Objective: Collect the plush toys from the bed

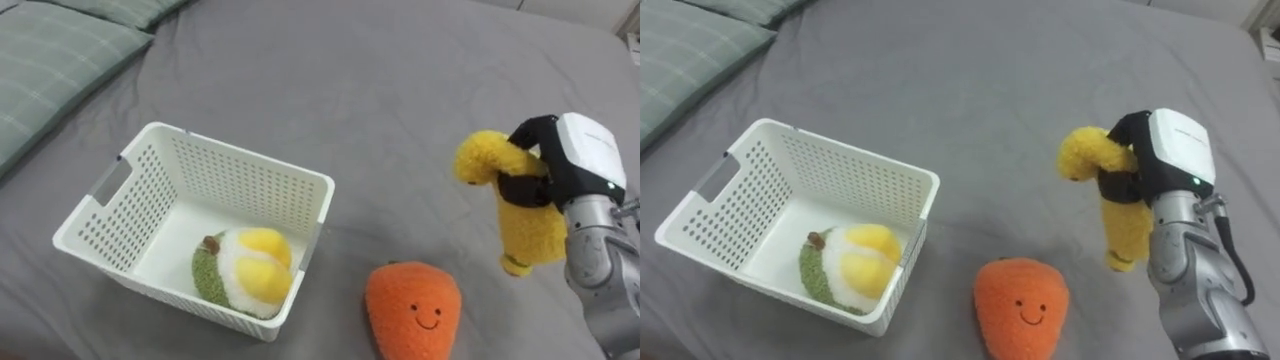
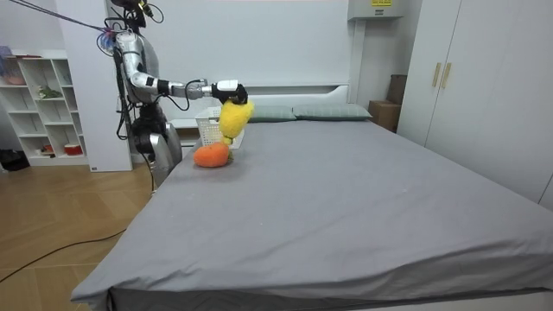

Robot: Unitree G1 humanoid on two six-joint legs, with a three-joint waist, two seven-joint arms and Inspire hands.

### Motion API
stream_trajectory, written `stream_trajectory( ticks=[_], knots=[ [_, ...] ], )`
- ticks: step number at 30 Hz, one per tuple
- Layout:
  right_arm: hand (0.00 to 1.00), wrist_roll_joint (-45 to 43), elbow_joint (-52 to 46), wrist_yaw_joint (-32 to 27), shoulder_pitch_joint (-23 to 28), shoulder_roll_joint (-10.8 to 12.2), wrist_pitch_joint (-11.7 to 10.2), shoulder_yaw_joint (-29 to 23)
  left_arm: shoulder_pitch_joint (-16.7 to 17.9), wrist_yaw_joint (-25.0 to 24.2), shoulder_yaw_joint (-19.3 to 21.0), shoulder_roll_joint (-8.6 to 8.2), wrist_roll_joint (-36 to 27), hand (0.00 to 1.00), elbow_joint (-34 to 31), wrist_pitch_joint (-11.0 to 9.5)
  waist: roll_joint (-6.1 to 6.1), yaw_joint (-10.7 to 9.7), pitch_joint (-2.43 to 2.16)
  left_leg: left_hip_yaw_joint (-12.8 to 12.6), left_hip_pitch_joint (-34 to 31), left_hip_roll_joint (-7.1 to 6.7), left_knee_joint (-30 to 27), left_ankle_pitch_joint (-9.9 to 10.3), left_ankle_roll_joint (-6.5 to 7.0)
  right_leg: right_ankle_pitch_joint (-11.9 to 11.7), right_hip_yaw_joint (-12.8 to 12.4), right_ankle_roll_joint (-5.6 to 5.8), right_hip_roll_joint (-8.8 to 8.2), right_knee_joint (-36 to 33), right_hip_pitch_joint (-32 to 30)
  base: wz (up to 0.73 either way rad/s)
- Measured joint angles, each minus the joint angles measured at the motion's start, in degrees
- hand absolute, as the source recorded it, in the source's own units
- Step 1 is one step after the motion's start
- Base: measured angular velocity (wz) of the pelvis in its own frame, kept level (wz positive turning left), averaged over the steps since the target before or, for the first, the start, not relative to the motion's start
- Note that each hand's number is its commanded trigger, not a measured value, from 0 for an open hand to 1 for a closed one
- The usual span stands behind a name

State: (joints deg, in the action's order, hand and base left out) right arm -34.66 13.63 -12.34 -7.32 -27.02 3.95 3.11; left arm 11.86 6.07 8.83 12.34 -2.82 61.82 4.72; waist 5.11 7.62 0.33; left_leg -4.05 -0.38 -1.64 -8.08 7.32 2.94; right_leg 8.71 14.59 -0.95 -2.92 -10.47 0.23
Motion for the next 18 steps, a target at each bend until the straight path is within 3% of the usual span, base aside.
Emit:
stream_trajectory(
  ticks=[5, 10, 18],
  knots=[
    [1.00, 1.4, -10.2, 1.3, 0.0, 0.0, 1.0, 0.0, -0.6, 1.1, 0.0, -0.31, 0.1, 0.00, -0.3, -0.2, 0.40, -0.9, -0.05, -0.7, 0.2, 0.04, 0.3, 0.2, 0.06, 0.0, -0.3, 0.01, 0.17, 0.1, -0.1, -0.05],
    [1.00, 6.2, -16.3, 1.4, 0.0, 0.5, 0.9, 0.0, -1.4, 3.3, 0.0, -0.83, 0.0, 0.00, 0.1, -1.2, -0.12, -0.5, 0.18, -0.7, 2.1, 0.08, 0.7, 0.8, 0.11, 0.0, -0.6, 0.12, 0.44, 0.3, 1.6, -0.02],
    [1.00, 12.1, -24.9, 4.9, 0.0, 3.3, 1.0, -0.4, -0.9, 4.4, 2.3, -3.06, 0.3, 0.00, 1.5, -1.3, -0.54, -0.1, -0.01, -0.6, 2.0, 0.13, 0.7, 1.0, 0.14, 0.0, -0.1, 0.18, 0.47, 0.7, 1.8, 0.00]
  ],
)
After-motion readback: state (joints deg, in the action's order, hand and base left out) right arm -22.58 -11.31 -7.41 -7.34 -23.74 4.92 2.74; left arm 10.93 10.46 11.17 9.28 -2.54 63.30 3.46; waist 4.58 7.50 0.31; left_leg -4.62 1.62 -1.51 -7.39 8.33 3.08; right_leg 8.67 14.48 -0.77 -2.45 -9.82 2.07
